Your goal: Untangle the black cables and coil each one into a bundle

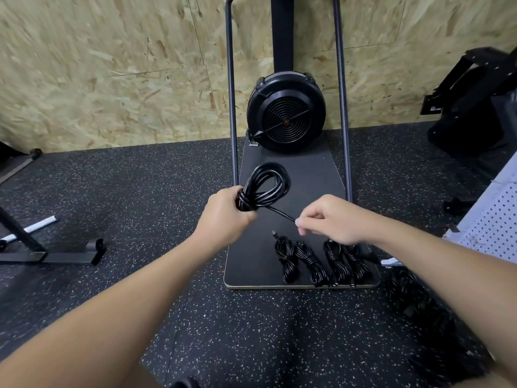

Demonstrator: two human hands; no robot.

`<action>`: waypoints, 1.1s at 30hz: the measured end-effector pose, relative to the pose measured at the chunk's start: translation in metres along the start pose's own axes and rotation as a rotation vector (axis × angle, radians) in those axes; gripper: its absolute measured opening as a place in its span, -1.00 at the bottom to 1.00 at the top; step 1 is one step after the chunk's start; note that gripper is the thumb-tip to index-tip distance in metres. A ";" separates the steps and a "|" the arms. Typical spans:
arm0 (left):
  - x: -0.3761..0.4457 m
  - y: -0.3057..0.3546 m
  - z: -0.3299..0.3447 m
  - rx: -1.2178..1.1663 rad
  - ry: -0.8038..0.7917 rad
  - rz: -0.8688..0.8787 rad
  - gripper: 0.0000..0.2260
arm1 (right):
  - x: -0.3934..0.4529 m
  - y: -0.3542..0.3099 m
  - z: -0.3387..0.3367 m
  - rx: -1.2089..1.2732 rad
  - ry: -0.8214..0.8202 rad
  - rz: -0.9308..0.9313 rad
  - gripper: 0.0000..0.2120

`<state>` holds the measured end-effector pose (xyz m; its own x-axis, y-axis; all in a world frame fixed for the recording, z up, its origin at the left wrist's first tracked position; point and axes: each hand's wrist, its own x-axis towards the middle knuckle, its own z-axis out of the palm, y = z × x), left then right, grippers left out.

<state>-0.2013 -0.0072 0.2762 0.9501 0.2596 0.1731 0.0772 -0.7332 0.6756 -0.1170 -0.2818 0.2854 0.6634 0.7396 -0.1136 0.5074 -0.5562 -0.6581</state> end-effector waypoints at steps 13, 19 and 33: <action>-0.019 0.020 0.047 0.681 -0.309 0.281 -0.50 | -0.002 -0.051 -0.007 -0.332 0.228 -0.281 -0.78; -0.032 0.021 0.047 0.497 -0.389 0.493 -0.49 | 0.009 -0.014 -0.019 0.140 0.165 -0.131 -0.84; -0.027 0.023 0.016 -0.226 -0.276 0.178 -0.52 | 0.015 0.045 -0.005 0.302 0.070 0.151 -0.65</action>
<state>-0.2205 -0.0410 0.2750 0.9906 -0.0602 0.1230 -0.1348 -0.5864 0.7987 -0.0811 -0.2976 0.2577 0.7600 0.6240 -0.1818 0.2220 -0.5121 -0.8297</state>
